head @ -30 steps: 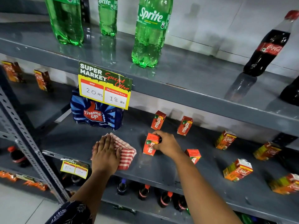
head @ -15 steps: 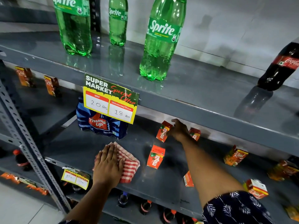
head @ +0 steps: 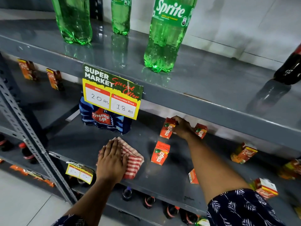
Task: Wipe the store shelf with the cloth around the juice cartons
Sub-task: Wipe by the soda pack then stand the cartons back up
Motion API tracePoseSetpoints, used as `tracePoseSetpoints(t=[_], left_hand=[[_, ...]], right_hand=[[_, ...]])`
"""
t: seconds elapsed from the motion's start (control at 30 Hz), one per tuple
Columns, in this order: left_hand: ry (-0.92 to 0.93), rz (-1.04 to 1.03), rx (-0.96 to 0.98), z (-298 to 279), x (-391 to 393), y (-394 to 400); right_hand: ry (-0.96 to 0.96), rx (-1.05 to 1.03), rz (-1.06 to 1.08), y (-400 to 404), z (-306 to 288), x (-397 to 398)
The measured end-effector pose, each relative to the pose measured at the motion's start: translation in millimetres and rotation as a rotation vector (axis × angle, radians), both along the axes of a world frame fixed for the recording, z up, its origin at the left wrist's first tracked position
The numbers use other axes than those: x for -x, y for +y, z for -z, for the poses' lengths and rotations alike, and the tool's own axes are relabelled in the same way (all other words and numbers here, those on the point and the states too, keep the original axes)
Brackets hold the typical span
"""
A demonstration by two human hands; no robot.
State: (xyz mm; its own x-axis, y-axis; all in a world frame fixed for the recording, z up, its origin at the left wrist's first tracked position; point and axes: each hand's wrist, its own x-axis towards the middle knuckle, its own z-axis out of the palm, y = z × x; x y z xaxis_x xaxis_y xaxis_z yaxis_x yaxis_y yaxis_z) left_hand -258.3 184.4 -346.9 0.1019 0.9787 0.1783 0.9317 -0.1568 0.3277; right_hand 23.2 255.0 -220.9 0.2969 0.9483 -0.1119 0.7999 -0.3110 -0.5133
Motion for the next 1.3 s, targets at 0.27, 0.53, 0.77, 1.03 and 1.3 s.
tracePoseSetpoints(t=[0.27,0.53,0.77,1.03,1.3], left_hand=[[0.012,-0.016,0.020,3,0,3],[0.011,-0.013,0.022,-2,0,2],[0.018,-0.010,0.014,-3,-1,1],[0.047,-0.020,0.005,-5,-2,0],[0.033,-0.013,0.014,-4,-1,-1]], right_hand=[[0.090,0.003,0.003,-3,-14,-9],[-0.029,-0.065,0.141,-44,-42,-80],[-0.056,-0.075,0.103,-51,-25,-89],[-0.067,-0.124,0.105,-59,-15,-100],[-0.042,-0.116,0.086,-62,-7,-106]])
